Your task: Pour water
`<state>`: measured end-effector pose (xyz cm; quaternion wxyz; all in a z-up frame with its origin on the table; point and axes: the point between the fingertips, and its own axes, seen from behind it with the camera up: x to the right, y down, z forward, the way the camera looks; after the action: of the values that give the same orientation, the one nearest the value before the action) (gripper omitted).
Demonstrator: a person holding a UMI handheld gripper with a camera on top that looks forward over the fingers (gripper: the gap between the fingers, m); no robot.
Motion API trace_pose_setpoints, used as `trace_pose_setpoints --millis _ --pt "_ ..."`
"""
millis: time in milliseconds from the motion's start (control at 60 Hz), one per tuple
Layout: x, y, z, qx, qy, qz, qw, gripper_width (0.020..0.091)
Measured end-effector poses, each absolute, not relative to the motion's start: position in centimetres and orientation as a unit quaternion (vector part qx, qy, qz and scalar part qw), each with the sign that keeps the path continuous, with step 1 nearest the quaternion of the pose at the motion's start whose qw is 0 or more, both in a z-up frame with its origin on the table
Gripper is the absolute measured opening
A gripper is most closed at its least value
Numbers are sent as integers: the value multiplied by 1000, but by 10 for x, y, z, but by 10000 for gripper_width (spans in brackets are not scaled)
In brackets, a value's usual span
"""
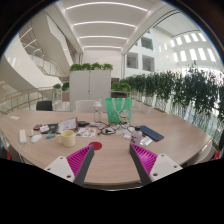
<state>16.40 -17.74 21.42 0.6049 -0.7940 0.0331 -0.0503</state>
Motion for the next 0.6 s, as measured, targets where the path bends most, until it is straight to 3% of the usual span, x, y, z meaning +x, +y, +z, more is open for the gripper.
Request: trace_pose_setpoints --millis 300,433,517,567,600 --pt "312 7 119 -777 54 -83 622 796" --pt "330 73 86 -779 58 -76 620 803" --pt "344 91 80 -776 62 -75 623 800" --pt "344 106 75 -774 66 -64 627 742" --pt "344 110 71 -774 67 -57 627 589"
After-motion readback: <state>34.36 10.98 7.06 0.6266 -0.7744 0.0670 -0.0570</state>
